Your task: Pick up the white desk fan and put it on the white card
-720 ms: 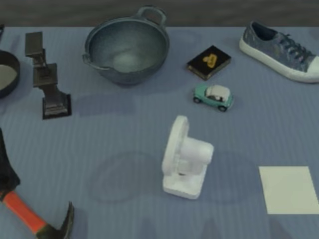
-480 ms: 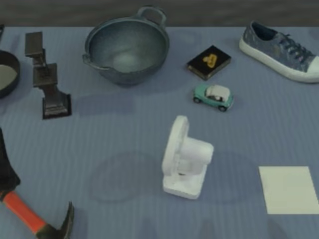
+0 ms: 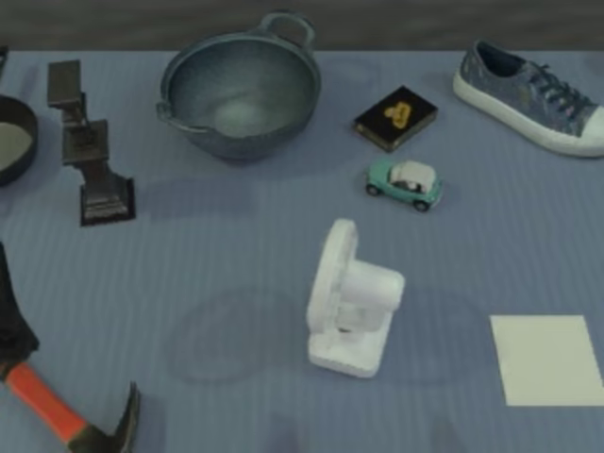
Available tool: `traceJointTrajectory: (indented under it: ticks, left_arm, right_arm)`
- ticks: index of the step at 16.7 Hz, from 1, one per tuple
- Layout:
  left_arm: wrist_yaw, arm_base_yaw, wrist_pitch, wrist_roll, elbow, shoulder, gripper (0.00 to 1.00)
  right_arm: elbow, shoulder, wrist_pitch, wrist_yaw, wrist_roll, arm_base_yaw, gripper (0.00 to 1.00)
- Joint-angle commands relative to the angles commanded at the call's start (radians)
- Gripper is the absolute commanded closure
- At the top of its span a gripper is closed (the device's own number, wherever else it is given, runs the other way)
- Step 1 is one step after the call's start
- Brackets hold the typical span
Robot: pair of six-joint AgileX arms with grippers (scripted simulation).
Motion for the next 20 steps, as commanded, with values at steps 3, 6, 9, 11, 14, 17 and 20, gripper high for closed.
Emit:
traceJointTrajectory:
  ticks: [3,6,9,11,14,17,20]
  left_arm:
    - [0.000,0.000,0.000,0.000,0.000,0.000,0.00]
    - [0.000,0.000,0.000,0.000,0.000,0.000,0.00]
    - [0.000,0.000,0.000,0.000,0.000,0.000,0.00]
    - [0.000,0.000,0.000,0.000,0.000,0.000,0.00]
    - [0.000,0.000,0.000,0.000,0.000,0.000,0.00]
    - [0.000,0.000,0.000,0.000,0.000,0.000,0.00]
    - [0.000,0.000,0.000,0.000,0.000,0.000,0.00]
  right_arm:
    - [0.195,0.208,-0.158,0.029,0.078,0.050,0.00]
    - [0.380,0.439,-0.332,0.055,0.164,0.108,0.00]
    - [0.565,0.686,-0.513,0.074,0.256,0.174,0.00]
    - [0.694,0.854,-0.633,0.082,0.324,0.223,0.00]
    - [0.899,1.105,-0.805,0.086,0.434,0.303,0.00]
    - [1.110,1.342,-0.957,0.078,0.552,0.386,0.00]
    - [1.318,1.546,-1.078,0.056,0.669,0.469,0.00]
